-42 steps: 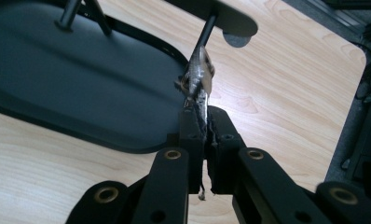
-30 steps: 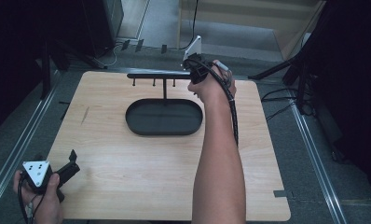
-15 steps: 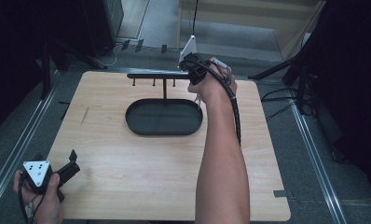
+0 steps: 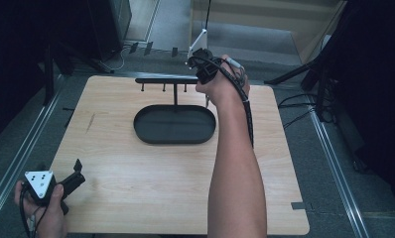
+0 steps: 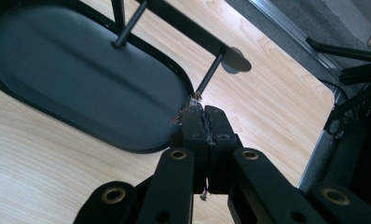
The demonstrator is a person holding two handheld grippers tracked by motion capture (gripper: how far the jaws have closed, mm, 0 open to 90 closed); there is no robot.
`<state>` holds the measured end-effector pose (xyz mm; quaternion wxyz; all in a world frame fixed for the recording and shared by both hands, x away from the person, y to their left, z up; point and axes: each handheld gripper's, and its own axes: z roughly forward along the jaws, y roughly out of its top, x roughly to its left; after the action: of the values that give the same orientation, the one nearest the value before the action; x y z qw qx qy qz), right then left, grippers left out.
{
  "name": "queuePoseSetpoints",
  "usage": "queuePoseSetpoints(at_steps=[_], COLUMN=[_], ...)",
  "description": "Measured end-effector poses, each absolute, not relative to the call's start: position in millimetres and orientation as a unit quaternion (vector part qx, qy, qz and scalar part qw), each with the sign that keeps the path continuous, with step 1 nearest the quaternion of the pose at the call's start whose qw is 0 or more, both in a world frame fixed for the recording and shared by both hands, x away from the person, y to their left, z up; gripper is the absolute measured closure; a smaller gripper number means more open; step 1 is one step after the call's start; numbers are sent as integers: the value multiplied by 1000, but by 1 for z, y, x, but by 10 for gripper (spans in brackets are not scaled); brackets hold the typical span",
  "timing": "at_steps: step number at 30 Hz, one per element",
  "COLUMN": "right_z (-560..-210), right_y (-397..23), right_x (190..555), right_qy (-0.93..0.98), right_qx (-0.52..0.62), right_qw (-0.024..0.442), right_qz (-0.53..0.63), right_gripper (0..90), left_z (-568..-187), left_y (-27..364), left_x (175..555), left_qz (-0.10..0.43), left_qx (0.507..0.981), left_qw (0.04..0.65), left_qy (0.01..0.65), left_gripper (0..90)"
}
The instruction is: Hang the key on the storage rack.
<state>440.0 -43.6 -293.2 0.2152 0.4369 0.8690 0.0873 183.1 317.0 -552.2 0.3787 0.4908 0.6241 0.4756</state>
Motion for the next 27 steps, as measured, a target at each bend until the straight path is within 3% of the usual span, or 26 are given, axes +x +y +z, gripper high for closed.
queuePoseSetpoints(at_steps=[27], right_z=[-303], right_y=[-38], right_x=[454], right_qy=[843], right_qx=[468], right_qw=[246], right_qz=[100], right_gripper=[888], left_z=[-552], left_y=[318], left_x=[183], left_qz=[473], left_qx=[490], left_qw=[381], left_qy=[625], left_gripper=[22])
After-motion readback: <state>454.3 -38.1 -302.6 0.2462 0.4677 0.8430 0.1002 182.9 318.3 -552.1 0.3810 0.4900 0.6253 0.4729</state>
